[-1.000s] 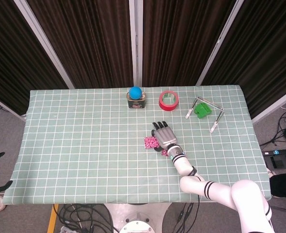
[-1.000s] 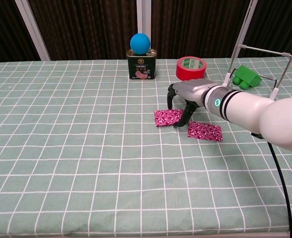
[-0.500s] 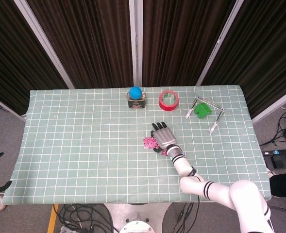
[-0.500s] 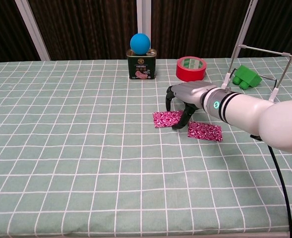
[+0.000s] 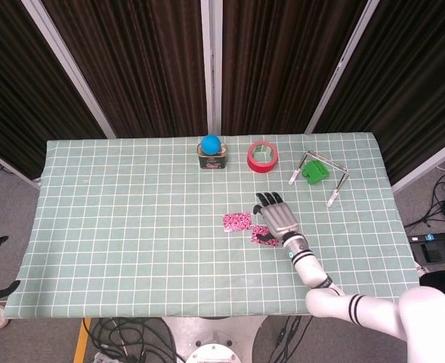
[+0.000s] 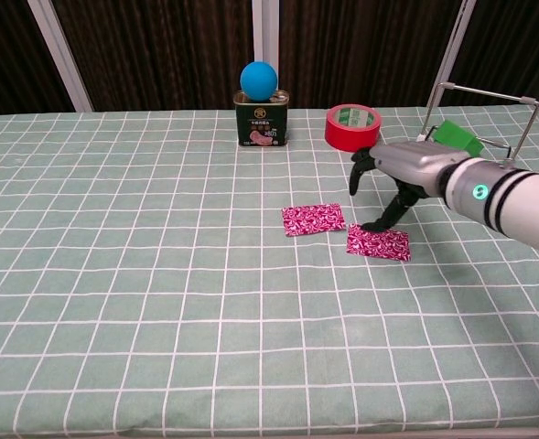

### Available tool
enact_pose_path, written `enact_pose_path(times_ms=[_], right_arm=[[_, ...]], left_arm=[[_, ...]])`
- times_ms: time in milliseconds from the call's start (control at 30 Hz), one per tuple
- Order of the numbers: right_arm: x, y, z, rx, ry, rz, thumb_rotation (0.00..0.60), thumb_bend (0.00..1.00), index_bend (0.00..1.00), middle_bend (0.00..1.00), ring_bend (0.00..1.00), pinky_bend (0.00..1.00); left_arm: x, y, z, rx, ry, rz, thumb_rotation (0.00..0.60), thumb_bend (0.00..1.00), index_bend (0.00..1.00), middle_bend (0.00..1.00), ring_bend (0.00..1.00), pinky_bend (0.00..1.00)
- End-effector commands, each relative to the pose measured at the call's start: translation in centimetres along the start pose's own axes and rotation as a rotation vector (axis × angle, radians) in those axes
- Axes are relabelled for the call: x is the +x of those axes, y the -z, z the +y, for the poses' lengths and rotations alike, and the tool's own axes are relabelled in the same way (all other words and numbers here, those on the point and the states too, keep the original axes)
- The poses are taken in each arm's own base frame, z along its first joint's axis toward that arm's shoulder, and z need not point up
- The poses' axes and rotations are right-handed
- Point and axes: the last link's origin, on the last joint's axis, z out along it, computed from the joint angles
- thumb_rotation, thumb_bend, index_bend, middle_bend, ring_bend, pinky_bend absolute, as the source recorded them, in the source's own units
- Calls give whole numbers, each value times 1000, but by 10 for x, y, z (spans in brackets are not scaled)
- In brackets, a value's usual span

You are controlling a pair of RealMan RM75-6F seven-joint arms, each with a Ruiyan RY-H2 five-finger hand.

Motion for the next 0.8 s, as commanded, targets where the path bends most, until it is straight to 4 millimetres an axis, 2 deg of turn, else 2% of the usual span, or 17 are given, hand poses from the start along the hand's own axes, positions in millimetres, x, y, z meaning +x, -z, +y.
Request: enact_pose_path(times_ms=[33,300,800], right_arm=[[-9,10,7,-10,-13,-20,492,134,312,36,0,0],[-22,11,11,-29,-17,-38,481,137,311,35,0,0],[-32,10,11,-35,-18,-53,486,136,312,35,0,0]], left_arm=[[0,0,1,-4,1,2,600,79,232,162,108,147],[0,2,0,1,-1,-2,600,79,232,162,108,147],[0,1,0,0,-2,-3,600,79,232,162,108,147]])
